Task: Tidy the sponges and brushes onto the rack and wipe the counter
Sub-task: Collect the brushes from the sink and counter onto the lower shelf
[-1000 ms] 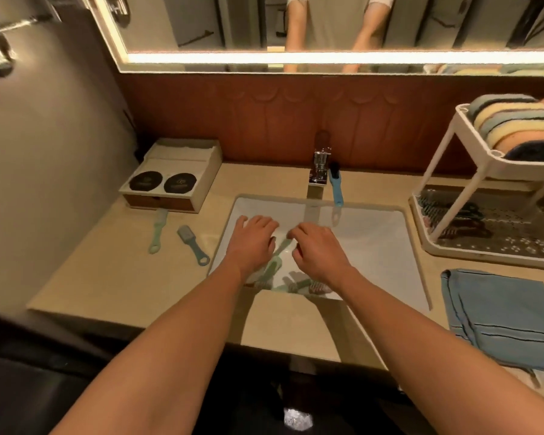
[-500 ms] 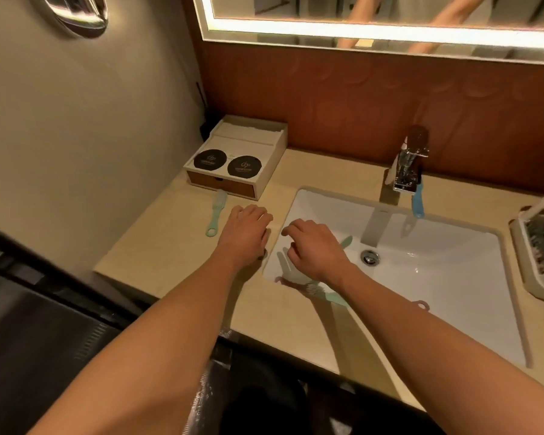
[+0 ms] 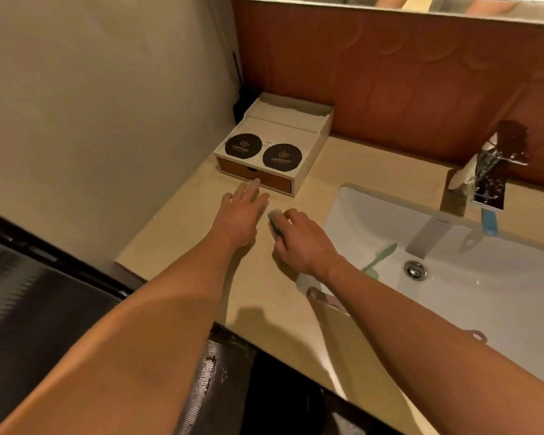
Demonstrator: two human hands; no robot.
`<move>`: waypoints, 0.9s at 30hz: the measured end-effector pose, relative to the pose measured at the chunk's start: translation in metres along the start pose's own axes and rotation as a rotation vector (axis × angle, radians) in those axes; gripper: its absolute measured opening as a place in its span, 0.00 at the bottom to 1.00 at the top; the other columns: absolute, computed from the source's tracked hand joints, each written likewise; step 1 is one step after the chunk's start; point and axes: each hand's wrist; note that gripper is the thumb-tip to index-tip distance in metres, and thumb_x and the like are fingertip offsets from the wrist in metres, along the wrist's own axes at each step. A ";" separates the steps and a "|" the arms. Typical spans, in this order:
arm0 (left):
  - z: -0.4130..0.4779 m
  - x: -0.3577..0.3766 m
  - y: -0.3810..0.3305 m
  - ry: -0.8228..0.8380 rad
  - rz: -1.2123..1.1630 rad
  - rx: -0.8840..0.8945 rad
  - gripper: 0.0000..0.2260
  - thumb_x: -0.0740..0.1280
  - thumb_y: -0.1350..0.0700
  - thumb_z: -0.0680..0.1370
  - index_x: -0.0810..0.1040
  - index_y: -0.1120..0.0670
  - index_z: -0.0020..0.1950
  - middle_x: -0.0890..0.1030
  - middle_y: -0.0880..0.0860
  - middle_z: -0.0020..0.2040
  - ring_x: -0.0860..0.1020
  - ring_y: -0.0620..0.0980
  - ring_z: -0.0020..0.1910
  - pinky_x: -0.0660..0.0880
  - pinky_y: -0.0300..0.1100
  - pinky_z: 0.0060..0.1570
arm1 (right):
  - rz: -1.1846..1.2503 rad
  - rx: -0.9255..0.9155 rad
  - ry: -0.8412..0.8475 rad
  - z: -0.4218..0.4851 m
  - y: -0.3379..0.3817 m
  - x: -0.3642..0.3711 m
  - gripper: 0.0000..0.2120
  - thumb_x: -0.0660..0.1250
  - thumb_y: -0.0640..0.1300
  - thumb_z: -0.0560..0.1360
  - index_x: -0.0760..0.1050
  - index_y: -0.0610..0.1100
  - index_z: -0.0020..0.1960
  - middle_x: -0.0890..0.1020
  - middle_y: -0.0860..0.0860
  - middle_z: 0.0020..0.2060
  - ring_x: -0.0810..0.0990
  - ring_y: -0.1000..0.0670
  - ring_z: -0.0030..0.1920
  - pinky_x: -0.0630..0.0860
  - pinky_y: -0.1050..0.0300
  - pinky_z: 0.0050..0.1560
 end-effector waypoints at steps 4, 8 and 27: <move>0.013 0.008 0.003 0.062 -0.024 0.012 0.36 0.71 0.65 0.74 0.61 0.47 0.78 0.45 0.53 0.83 0.52 0.58 0.80 0.62 0.57 0.75 | -0.036 -0.006 -0.005 0.018 0.002 0.010 0.18 0.60 0.49 0.80 0.72 0.45 0.68 0.74 0.43 0.63 0.73 0.43 0.57 0.75 0.47 0.56; 0.014 0.009 0.003 0.024 -0.060 0.009 0.30 0.70 0.68 0.75 0.67 0.53 0.75 0.56 0.54 0.82 0.61 0.60 0.75 0.68 0.53 0.71 | -0.058 0.022 -0.057 0.023 0.001 0.016 0.14 0.62 0.49 0.81 0.75 0.44 0.62 0.75 0.44 0.58 0.74 0.44 0.53 0.76 0.48 0.54; -0.032 -0.004 -0.023 -0.051 0.081 0.188 0.09 0.69 0.55 0.79 0.78 0.54 0.58 0.76 0.54 0.61 0.73 0.55 0.61 0.65 0.46 0.61 | 0.504 0.459 -0.076 -0.028 -0.004 0.007 0.14 0.74 0.37 0.72 0.83 0.47 0.56 0.82 0.45 0.54 0.80 0.44 0.55 0.78 0.52 0.56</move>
Point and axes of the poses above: each hand's wrist, its own z-axis towards the middle knuckle, its own x-axis out of the palm, y = z × x
